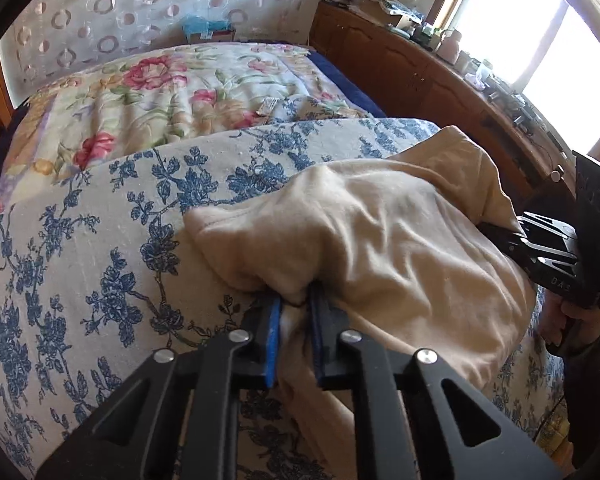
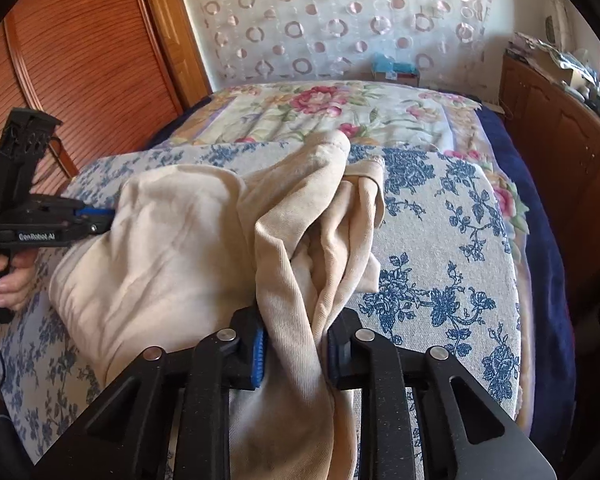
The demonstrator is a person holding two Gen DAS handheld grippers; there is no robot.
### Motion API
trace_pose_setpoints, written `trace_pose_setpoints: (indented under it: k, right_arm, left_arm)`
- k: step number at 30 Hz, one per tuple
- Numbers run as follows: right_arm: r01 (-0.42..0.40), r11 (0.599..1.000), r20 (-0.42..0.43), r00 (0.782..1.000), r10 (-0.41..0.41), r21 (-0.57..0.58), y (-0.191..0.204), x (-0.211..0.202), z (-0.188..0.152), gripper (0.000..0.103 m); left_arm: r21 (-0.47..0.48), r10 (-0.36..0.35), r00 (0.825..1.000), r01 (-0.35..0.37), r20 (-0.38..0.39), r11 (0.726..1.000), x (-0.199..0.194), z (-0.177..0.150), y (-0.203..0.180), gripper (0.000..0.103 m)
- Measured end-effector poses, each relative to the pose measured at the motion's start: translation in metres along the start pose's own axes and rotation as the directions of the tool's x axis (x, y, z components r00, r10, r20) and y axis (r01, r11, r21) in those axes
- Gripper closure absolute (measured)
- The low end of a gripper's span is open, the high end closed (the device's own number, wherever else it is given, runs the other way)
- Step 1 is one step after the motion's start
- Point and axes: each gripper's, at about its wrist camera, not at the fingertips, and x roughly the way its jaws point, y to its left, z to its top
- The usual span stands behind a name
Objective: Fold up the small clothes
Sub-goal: 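Lift the folded shirt with both grippers and carry it toward the pillow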
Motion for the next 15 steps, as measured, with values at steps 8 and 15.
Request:
trace_pose_setpoints:
  k: [8,15]
  right_arm:
    - [0.006,0.999,0.131,0.991,0.0,-0.046,0.028,-0.039,0.015,0.085]
    - [0.012,0.989,0.214,0.977,0.02,-0.15,0.076,-0.063,0.044,0.086]
  left_arm:
    - [-0.011,-0.075,0.983,0.077,0.168,0.997,-0.064,-0.004,0.001,0.098]
    - [-0.015,-0.058,0.957,0.065,0.283,0.998,-0.117,-0.014,0.014,0.098]
